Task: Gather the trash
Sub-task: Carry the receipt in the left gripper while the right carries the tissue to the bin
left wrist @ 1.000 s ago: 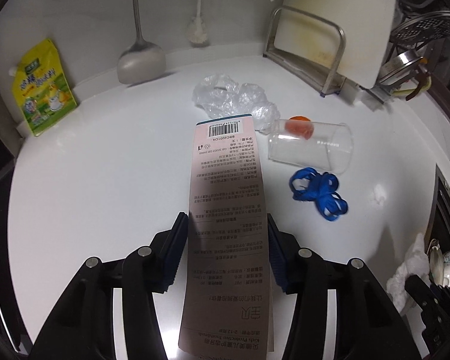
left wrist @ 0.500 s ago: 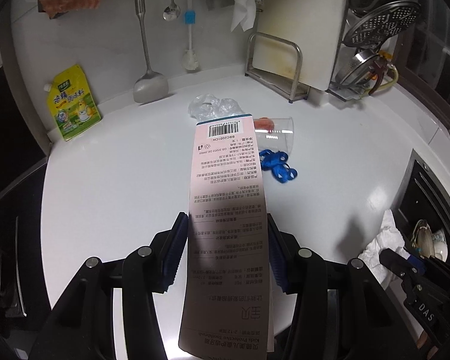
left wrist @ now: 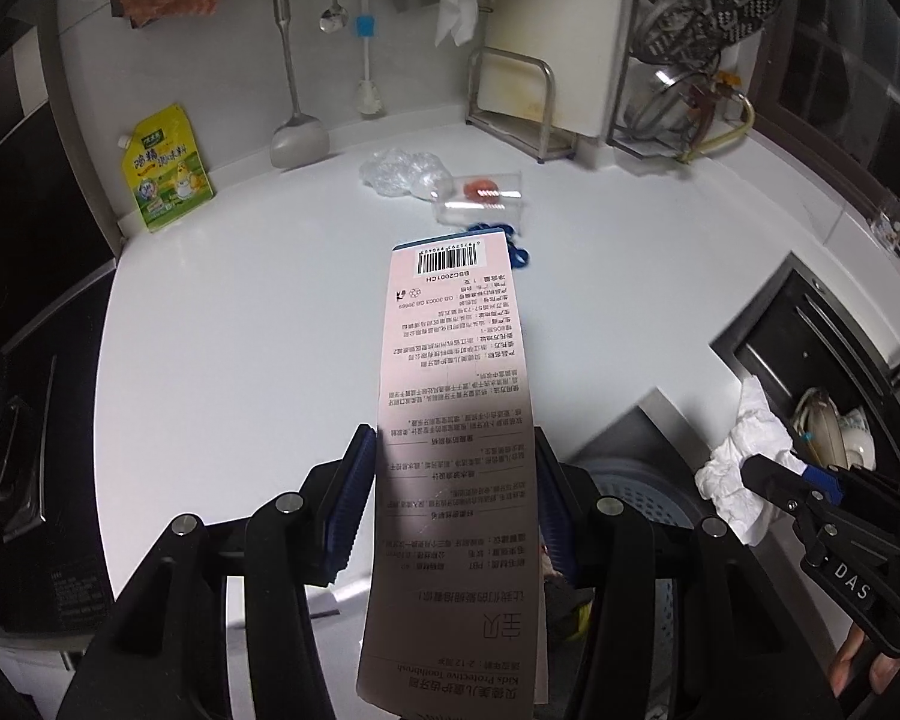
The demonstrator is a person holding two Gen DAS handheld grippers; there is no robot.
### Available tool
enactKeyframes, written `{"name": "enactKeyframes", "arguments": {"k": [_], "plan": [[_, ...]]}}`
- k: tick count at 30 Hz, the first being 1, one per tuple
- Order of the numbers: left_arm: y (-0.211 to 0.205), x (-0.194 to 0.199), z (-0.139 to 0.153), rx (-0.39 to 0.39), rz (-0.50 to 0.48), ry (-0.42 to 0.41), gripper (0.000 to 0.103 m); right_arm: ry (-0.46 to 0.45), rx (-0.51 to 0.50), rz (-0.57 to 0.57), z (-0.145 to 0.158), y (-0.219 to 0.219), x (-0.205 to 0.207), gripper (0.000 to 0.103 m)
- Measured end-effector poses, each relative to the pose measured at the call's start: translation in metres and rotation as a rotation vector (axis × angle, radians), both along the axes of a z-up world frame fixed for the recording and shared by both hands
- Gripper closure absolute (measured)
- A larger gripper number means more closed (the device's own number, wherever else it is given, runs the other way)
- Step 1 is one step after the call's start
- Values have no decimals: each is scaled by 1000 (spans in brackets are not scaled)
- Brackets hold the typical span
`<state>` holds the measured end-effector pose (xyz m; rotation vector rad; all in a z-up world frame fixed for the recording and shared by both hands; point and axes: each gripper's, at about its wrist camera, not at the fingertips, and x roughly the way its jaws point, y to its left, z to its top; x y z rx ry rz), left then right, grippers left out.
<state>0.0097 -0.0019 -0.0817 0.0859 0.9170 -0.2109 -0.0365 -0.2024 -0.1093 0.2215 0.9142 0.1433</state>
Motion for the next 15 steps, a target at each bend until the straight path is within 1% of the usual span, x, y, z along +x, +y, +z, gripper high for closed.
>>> {"name": "enactKeyframes", "arguments": {"k": [5,15], "plan": [[-11,-27,-8,8,-3,10,54,14,-8,28,-6,-3,-20,83],[-24,-68,-32,24,-3,71,54,58,3,60,-30,-8,-48,83]]}}
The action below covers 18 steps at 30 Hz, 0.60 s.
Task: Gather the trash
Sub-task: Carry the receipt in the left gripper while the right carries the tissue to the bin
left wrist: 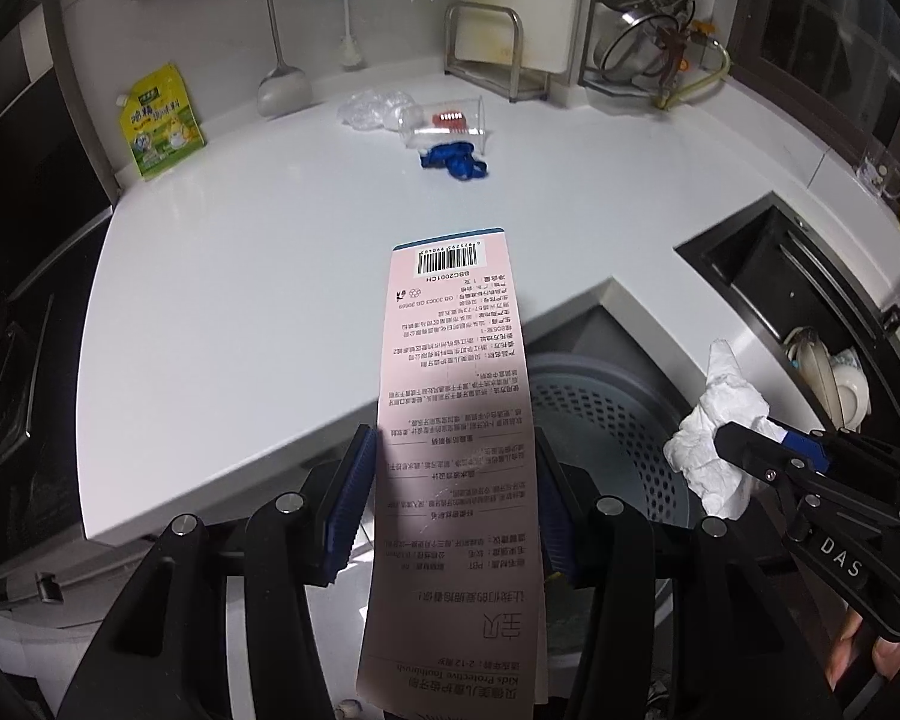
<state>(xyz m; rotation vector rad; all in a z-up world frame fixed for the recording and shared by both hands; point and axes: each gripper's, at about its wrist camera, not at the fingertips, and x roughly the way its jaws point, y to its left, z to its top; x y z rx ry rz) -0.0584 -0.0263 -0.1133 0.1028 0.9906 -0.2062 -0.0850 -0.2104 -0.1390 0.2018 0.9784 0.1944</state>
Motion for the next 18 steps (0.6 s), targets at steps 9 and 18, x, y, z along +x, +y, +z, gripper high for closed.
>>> {"name": "enactKeyframes", "arguments": {"k": [9,18], "plan": [[-11,-18,-29,9,-18,76,54,54,3,6,-25,-3,-17,83],[-18,-25,-59,15,-41,159,54,105,18,21,-46,0,-19,83]]}}
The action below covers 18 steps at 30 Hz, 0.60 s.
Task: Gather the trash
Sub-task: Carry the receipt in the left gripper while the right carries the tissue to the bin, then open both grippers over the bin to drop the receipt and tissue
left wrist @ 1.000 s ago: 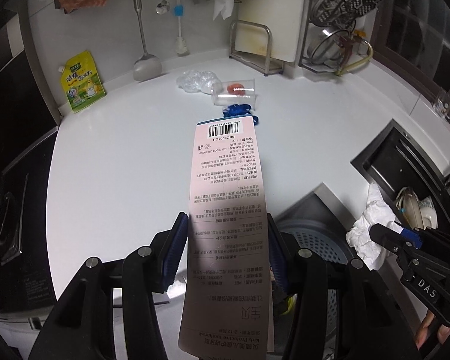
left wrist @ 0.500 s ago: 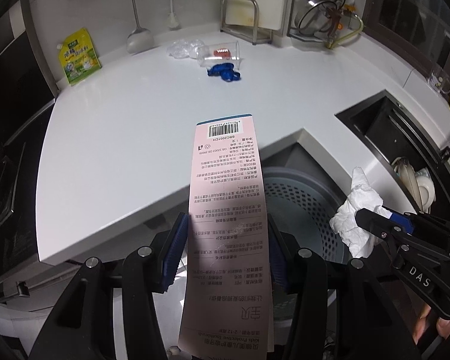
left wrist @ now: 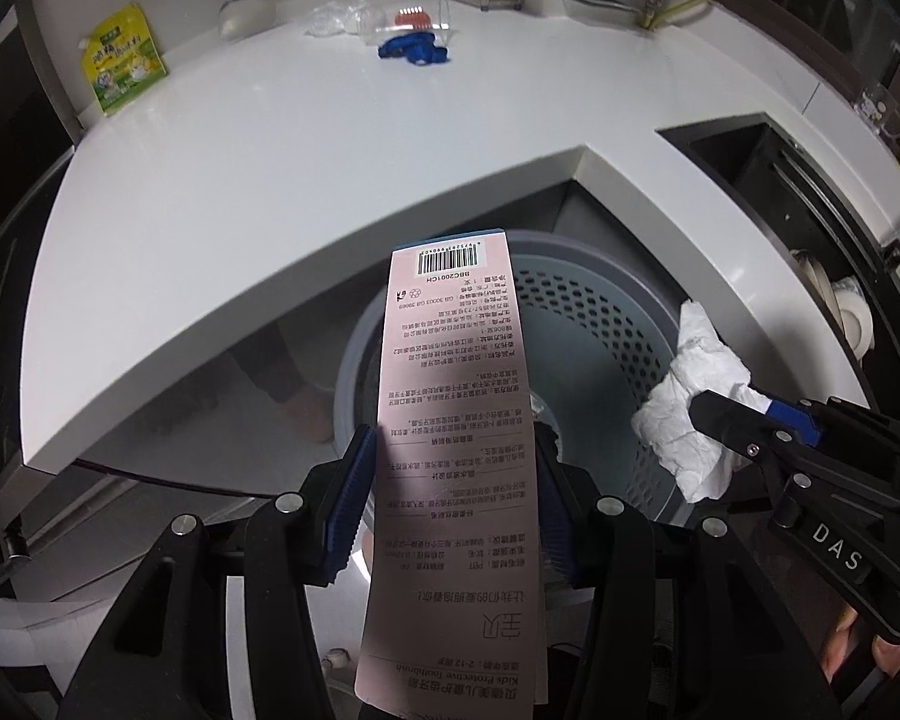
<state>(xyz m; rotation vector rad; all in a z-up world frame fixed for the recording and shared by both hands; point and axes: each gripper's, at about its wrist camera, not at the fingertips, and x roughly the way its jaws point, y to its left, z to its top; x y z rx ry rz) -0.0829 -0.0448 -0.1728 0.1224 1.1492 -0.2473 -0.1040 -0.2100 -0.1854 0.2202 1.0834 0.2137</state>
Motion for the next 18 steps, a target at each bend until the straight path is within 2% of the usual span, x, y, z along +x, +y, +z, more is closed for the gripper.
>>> {"name": "enactKeyframes", "arguments": {"k": [6,18], "plan": [[-4,0,-11,20,-17,19,53,40,22,1,-17,-2,9,83],[-3,3,-25,23,0,57,52,70,21,21,-29,3,19,81]]}}
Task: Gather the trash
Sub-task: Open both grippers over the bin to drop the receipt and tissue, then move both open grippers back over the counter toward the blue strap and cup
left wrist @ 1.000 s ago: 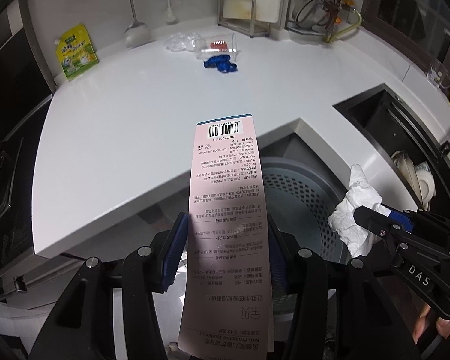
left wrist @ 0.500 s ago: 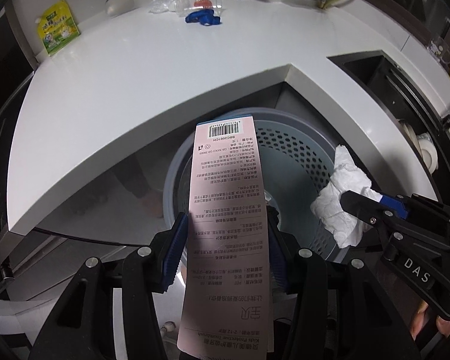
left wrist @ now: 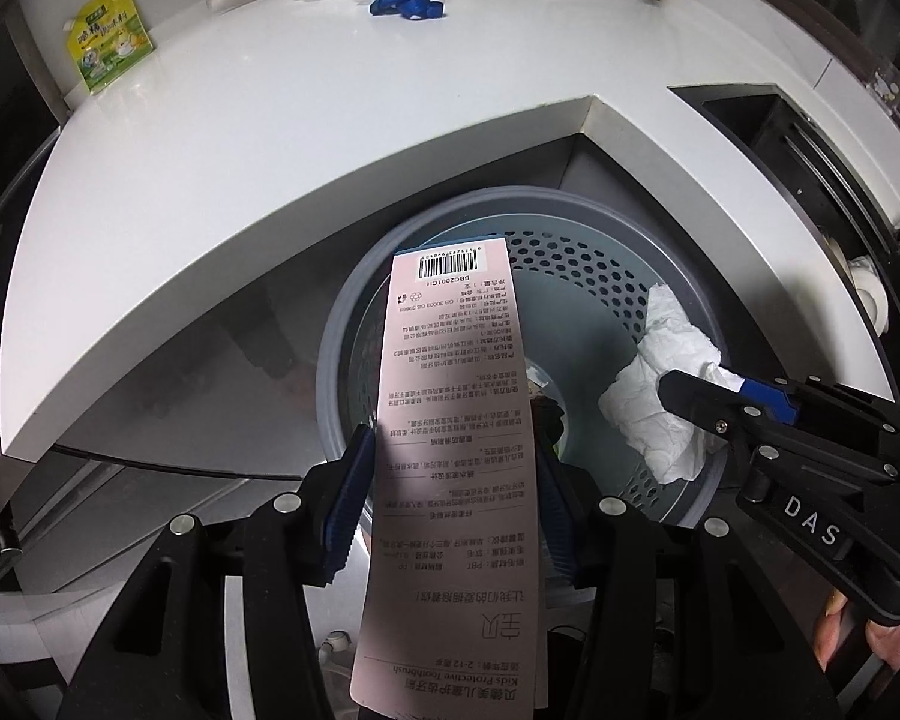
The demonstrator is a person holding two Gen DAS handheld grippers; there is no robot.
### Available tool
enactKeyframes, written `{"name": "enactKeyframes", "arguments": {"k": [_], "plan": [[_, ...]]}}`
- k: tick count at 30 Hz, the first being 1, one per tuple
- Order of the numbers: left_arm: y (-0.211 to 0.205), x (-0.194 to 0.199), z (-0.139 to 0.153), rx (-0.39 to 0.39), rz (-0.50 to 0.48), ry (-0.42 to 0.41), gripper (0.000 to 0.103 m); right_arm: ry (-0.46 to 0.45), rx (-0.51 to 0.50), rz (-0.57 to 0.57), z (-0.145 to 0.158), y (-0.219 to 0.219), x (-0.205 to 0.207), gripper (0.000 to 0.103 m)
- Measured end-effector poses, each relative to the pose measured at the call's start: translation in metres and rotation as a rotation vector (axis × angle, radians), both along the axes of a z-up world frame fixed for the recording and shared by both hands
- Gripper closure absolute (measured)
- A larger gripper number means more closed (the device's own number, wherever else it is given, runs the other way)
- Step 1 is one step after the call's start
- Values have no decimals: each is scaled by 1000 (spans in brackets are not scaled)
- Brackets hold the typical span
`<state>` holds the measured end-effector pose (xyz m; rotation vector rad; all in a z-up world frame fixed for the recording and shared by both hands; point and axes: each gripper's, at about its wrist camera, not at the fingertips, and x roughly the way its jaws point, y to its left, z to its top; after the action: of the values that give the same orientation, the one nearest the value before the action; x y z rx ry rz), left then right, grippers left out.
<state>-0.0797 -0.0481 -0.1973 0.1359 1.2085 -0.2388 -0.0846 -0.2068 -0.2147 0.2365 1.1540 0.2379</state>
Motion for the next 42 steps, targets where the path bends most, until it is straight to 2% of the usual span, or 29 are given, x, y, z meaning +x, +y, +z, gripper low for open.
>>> {"name": "enactKeyframes", "arguments": {"k": [9,10,12,13,17,29,42], "plan": [[0,2,-2,11,18,4,52,14,3,-9,-4,-1,4,69],[0,2,-2,11,20,7,51,12,3,-12,-4,-2,3,63],[1,3,-2,12,23,7,45,4,-5,-28,-2,-4,3,44],[2,3,-1,11,26,6,40,2,-2,-36,-2,-5,2,43],[5,5,1,7,47,-3,30,15,4,-59,-3,-9,2,42],[9,5,8,7,63,-21,26,1,7,-59,3,-12,1,41],[20,7,35,-6,93,-81,23,-37,-26,-54,22,-23,3,39]]}}
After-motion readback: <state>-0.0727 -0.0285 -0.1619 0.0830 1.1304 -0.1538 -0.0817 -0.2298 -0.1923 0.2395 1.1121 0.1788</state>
